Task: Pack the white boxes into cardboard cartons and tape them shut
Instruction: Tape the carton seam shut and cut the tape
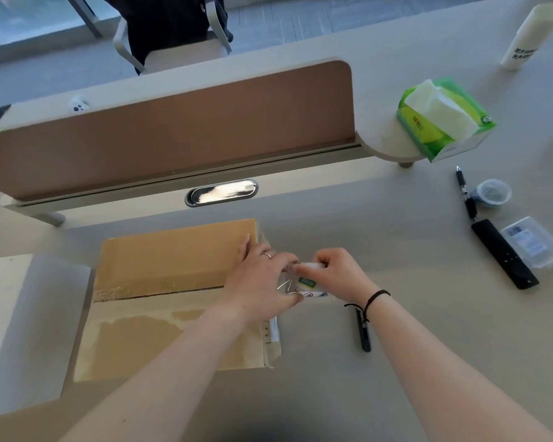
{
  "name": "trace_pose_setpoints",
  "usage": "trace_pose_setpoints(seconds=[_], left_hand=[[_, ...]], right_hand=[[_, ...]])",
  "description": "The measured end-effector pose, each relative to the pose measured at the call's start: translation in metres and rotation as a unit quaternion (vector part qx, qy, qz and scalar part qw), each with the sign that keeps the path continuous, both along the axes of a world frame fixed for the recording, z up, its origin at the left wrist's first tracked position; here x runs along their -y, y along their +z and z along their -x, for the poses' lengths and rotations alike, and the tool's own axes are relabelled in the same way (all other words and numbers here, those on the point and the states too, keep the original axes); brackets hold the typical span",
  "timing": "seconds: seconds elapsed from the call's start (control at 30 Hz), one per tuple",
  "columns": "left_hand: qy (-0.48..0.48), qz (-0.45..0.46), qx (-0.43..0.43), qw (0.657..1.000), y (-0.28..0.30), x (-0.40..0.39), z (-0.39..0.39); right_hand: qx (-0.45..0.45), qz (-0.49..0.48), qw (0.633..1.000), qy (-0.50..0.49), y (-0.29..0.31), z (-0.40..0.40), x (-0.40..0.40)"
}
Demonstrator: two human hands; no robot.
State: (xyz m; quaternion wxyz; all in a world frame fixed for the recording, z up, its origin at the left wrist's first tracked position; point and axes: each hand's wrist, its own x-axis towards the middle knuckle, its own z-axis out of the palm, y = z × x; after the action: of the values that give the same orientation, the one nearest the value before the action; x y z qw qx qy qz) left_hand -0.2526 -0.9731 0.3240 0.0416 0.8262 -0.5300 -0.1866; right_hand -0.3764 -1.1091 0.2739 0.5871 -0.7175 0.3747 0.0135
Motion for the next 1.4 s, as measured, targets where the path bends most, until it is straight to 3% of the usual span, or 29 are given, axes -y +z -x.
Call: trace_pose_setpoints(seconds=[0.23,0.37,0.53,0.9,1.03,1.13,1.23,1.33,1.4], left_hand=[[-0.072,-0.207,-0.061,0.974,0.025,0.053,-0.012],[-0.074,-0.284,-0.117,0.949,0.023,0.076,-0.024],[-0.108,-0.354,-0.098,0.924,0.017,0.091,-0.026],[-0.155,-0.446,-0.033,0.881,-0.003,0.100,-0.024],[-0.149,-0.446,-0.073,0.880,-0.001,0.105,-0.025],[-0.123,-0.404,-0.122,0.898,0.006,0.109,-0.032],[-0.050,-0.397,-0.227,0.888,0.010,0.111,-0.040],[-0.020,-0.395,-0.260,0.881,0.009,0.112,-0.044],[-0.003,-0.400,-0.269,0.876,0.008,0.112,-0.042]], right_hand=[[-0.014,0.002,0.995,-0.103,-0.018,0.018,-0.007],[-0.137,0.070,0.972,-0.176,-0.035,0.046,-0.010],[-0.319,0.121,0.936,-0.091,-0.057,0.078,-0.027],[-0.355,0.128,0.921,-0.101,-0.068,0.069,-0.032],[-0.306,0.085,0.936,-0.150,-0.063,0.073,-0.035],[-0.197,0.009,0.946,-0.259,-0.046,0.076,-0.044],[-0.084,-0.040,0.943,-0.320,-0.020,0.077,-0.062],[0.014,-0.031,0.952,-0.303,0.003,0.072,-0.089],[0.050,-0.007,0.972,-0.228,0.012,0.066,-0.106]])
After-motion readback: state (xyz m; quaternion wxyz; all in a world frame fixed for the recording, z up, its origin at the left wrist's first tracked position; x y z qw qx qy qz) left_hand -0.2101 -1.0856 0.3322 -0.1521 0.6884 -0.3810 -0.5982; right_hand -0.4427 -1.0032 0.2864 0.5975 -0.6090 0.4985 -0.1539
